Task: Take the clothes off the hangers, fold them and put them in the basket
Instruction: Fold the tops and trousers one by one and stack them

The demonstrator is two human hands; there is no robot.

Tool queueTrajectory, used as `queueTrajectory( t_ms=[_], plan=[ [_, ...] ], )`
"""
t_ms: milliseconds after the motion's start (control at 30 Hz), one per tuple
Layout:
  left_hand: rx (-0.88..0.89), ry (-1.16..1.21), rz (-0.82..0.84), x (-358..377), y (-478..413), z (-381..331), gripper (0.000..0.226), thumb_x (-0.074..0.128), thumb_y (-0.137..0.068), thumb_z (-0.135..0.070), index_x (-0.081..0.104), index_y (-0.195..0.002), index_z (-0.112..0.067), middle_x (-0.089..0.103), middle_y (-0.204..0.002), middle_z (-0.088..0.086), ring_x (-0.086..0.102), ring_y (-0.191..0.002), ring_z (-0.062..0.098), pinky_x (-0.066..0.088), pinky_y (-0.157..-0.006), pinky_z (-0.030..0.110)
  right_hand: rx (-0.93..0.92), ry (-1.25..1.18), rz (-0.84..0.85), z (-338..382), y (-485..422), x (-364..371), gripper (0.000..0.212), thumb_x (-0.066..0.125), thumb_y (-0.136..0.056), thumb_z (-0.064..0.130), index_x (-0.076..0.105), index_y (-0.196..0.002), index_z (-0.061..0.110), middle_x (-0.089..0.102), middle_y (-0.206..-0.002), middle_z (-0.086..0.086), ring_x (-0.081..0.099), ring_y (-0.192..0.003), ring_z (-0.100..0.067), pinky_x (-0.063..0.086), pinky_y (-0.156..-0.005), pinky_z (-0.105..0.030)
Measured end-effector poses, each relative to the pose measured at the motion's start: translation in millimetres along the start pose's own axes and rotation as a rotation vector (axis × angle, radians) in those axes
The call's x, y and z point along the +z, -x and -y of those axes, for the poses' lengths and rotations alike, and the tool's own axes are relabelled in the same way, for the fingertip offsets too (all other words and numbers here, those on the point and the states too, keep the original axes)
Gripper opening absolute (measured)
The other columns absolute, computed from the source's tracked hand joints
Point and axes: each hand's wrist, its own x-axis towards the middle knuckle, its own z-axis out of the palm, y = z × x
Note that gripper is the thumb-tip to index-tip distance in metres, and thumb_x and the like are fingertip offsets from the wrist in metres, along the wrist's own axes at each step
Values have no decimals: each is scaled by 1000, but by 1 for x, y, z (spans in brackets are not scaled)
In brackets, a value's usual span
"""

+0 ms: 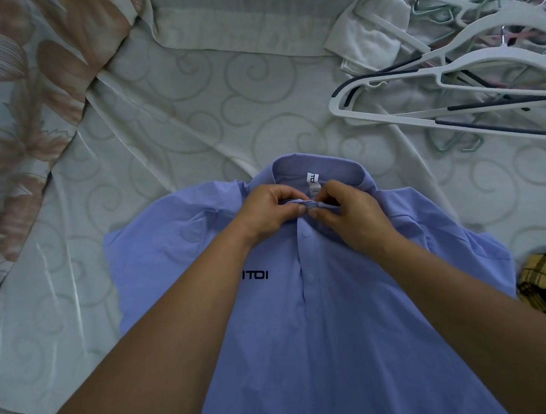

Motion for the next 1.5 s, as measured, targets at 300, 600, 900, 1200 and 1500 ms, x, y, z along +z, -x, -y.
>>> queueTrajectory(
  t_ms=[300,600,900,1200,1500],
  plan=[
    [-77,41,-11,0,-4,-2,14,58,-91,-18,68,-97,-9,66,-89,-1,56,-83,6,43,-68,9,-136,-119,-221,-8,19,6,9,71,-79,6,66,-86,8,53,-80,4,51,-76,-13,42,-73,-21],
    [-80,86,32,1,-3,-5,18,61,-90,-14,67,-102,-3,63,-86,-5,56,-81,2,44,-66,1,-146,-6,-247,-1,13,10,13,68,-78,14,71,-89,8,55,-82,3,58,-83,-24,47,-80,-48],
    [-94,81,52,0,-2,-5,17,56,-93,-15,67,-103,-7,65,-92,-2,58,-88,5,45,-72,6,20,-105,-177,4,6,8,10,67,-84,13,63,-93,10,59,-84,4,55,-81,-11,40,-69,-10],
    [-95,93,32,0,-2,-5,12,59,-91,-17,67,-97,-9,64,-85,-7,57,-84,3,44,-71,7,29,87,-2,3,-4,0,21,59,-91,27,60,-88,5,58,-81,3,53,-79,-14,39,-66,-28],
    [-94,38,14,2,-6,-5,14,59,-91,-19,67,-96,-8,64,-86,-3,56,-85,7,44,-74,14,-14,-4,-115,0,7,4,17,65,-87,23,51,-87,12,54,-75,9,53,-72,-9,40,-67,-24]
  ],
)
